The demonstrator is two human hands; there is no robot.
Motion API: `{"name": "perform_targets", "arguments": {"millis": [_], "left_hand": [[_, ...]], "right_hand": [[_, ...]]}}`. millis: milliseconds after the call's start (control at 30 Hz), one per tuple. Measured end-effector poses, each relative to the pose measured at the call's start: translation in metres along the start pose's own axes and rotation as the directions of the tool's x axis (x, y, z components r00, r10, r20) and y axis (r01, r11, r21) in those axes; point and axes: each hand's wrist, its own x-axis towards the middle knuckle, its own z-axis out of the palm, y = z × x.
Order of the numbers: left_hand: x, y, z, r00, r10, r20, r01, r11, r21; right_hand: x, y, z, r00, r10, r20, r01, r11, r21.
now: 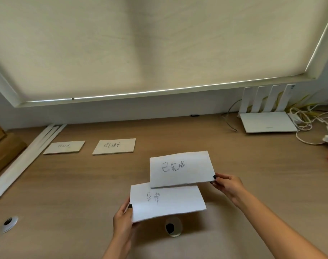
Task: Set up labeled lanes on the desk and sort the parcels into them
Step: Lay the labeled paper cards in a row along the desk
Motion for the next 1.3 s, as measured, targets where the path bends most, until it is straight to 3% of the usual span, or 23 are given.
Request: {"name": "perform_targets", "arguments": {"millis": [400,833,967,1100,1200,1300], "left_hand": [[0.073,-0.028,0.011,0.999,0.043,0.003,-0.043,0.999,0.011],[0.092,-0.042,0.022,0.998,0.069,0.013,-0.069,0.997,0.019],[0.094,-0.042,0.021,0.997,0.072,0.019,-0.072,0.997,0.011],[0.093,-0.039,0.024,0.998,0.056,0.011,-0.056,0.998,-0.011],[0.091,-0.033,0.038,0.998,0.064,0.030,-0.064,0.998,-0.005],[0.087,-0.028,0.069,0.995,0.093,0.040,-0.092,0.996,-0.016]], "right_hand": [[0.153,-0.029,0.066,0.976,-0.129,-0.172,0.115,0.989,-0.091],[0.185,-0.028,0.095,0.934,-0.095,-0.345,0.085,0.995,-0.045],[0.187,-0.025,0.097,0.926,-0.150,-0.346,0.108,0.984,-0.139],[0.177,-0.024,0.083,0.901,-0.289,-0.322,0.174,0.924,-0.341],[0.153,-0.024,0.057,0.924,-0.330,-0.193,0.202,0.850,-0.487],[0.121,-0.029,0.018,0.970,-0.239,-0.053,0.174,0.824,-0.539]]}}
